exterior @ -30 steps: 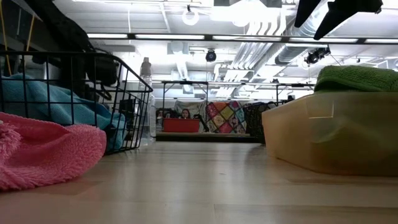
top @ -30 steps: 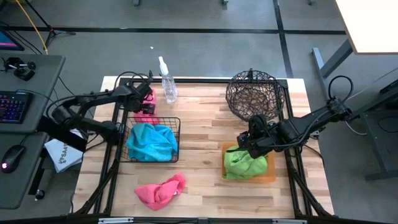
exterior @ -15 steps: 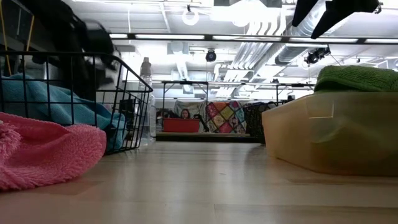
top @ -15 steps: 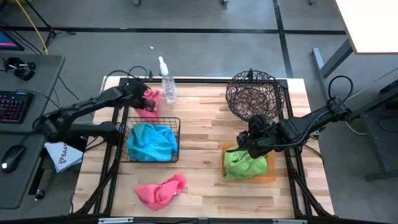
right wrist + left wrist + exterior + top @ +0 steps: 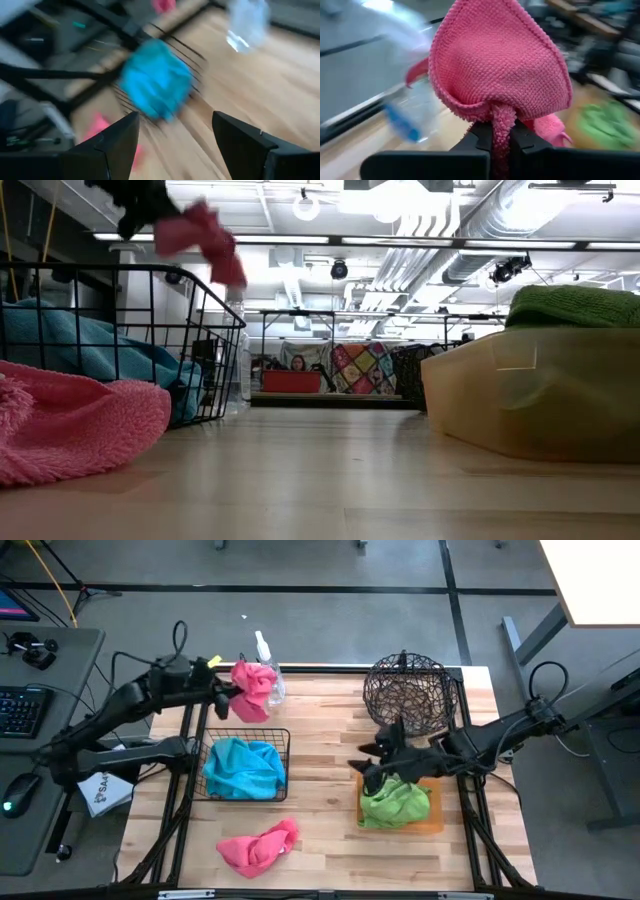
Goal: Sort microfiber towel by color & place in baskets
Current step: Put the top pink microfiber towel into the right wire basket
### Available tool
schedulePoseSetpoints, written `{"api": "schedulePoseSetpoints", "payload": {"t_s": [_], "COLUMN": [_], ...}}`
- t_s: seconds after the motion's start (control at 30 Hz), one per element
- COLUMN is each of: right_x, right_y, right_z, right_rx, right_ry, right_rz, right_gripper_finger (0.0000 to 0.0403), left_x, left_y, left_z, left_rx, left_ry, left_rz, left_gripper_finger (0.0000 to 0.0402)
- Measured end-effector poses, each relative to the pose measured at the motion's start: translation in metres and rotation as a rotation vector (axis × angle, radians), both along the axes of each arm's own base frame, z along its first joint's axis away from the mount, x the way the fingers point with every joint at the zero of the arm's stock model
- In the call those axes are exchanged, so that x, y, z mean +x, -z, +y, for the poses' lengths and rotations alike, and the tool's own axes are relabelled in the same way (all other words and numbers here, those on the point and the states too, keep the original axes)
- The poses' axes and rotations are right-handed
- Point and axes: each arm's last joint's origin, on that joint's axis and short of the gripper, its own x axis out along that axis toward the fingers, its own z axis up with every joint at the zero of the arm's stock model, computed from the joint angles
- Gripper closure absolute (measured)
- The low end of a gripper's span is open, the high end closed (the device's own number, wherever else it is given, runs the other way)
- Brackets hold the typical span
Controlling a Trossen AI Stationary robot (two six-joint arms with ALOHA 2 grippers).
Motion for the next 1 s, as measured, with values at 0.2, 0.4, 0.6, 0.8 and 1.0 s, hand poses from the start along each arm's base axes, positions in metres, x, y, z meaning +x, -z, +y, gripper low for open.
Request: {"api": "schedulePoseSetpoints", "payload": {"t_s": [0.2, 0.4, 0.6, 0.8, 1.0], "right_x": [0.019, 0.027, 0.039, 0.043, 0.044], "right_y": [-0.027, -0.039, -0.032, -0.03, -0.03], "right_z": [-0.007, -0.024, -0.045, -0.058, -0.062], "right_rx": [-0.257, -0.358, -0.293, -0.238, -0.172], "right_ry": [-0.16, -0.166, -0.118, -0.122, -0.231], "right_rz": [-0.207, -0.285, -0.27, -0.28, -0.295], "right_gripper_finger": [0.0155, 0.0155, 0.0155, 0.0145, 0.0109], "left_x": [0.015, 0.05, 0.104, 0.134, 0.136], "left_y": [-0.023, -0.028, -0.019, -0.003, -0.004], "left_z": [-0.024, -0.046, -0.057, -0.057, -0.058], "left_rx": [0.029, 0.085, 0.26, 0.242, 0.206], "left_ry": [0.266, 0.446, 0.553, 0.622, 0.615], "left_rz": [-0.055, -0.106, -0.108, -0.097, -0.119], "left_gripper_finger": [0.0401, 0.0401, 0.0401, 0.0401, 0.0401]}}
